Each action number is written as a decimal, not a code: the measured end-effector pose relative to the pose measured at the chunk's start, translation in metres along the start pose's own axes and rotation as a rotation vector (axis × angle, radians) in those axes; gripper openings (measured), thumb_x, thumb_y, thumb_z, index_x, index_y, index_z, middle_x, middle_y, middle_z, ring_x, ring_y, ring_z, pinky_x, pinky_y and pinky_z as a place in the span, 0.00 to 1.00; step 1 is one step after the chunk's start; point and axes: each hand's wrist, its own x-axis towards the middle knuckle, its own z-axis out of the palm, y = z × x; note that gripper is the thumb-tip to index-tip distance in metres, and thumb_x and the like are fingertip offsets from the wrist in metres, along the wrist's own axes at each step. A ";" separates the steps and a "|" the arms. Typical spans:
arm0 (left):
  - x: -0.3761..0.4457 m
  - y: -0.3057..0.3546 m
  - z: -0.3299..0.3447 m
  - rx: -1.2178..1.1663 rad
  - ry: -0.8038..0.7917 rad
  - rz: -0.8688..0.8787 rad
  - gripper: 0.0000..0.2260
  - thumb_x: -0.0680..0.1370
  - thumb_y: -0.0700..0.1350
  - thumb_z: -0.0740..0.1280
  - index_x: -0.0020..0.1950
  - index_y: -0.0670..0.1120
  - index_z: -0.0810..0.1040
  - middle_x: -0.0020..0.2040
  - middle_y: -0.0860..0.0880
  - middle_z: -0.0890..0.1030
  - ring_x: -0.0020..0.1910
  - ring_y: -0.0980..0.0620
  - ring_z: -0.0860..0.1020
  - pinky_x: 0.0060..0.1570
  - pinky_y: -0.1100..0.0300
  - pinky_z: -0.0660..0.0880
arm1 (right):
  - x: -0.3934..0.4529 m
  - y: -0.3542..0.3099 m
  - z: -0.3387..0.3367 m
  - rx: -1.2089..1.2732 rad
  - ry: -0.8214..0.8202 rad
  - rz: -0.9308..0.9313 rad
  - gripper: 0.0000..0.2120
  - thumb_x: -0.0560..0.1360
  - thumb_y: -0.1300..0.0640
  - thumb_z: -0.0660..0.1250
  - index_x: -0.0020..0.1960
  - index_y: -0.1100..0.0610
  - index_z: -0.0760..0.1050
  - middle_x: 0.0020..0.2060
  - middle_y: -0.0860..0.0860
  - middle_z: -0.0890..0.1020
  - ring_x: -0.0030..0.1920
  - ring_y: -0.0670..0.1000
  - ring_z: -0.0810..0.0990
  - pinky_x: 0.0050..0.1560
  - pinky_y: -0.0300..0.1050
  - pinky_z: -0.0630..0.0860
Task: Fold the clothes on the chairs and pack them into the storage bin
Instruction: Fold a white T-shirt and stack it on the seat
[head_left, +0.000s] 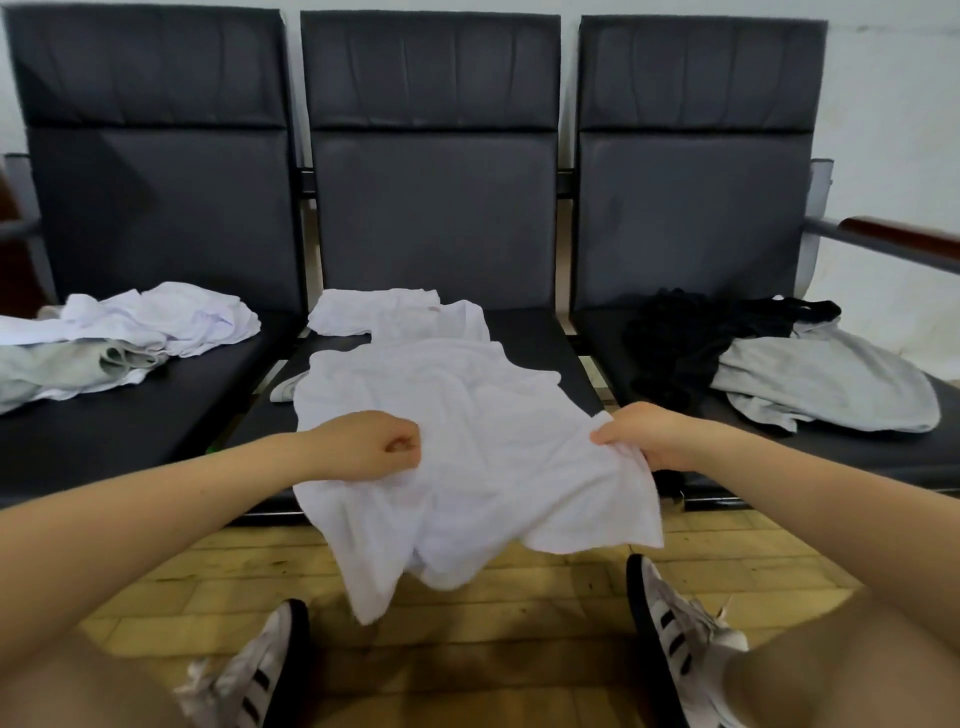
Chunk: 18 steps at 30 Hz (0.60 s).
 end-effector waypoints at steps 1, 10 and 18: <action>0.000 -0.007 0.003 0.111 0.041 -0.005 0.10 0.78 0.49 0.62 0.38 0.48 0.69 0.35 0.54 0.73 0.35 0.54 0.71 0.39 0.60 0.68 | 0.002 0.000 0.003 -0.065 0.051 -0.007 0.11 0.75 0.56 0.68 0.54 0.62 0.77 0.50 0.56 0.82 0.51 0.56 0.81 0.54 0.51 0.78; 0.003 -0.059 -0.012 -0.031 0.558 -0.402 0.06 0.75 0.50 0.66 0.43 0.49 0.73 0.42 0.50 0.76 0.42 0.49 0.75 0.40 0.57 0.68 | 0.023 -0.020 0.000 -0.750 0.268 -0.167 0.22 0.76 0.41 0.62 0.35 0.59 0.75 0.30 0.54 0.76 0.37 0.57 0.81 0.46 0.48 0.78; 0.008 -0.090 -0.023 -0.596 0.382 -0.786 0.19 0.77 0.58 0.64 0.46 0.40 0.76 0.40 0.45 0.77 0.36 0.49 0.74 0.34 0.59 0.72 | 0.078 -0.066 0.016 -0.613 0.249 -0.159 0.19 0.79 0.46 0.63 0.55 0.63 0.77 0.51 0.58 0.81 0.52 0.56 0.80 0.49 0.46 0.78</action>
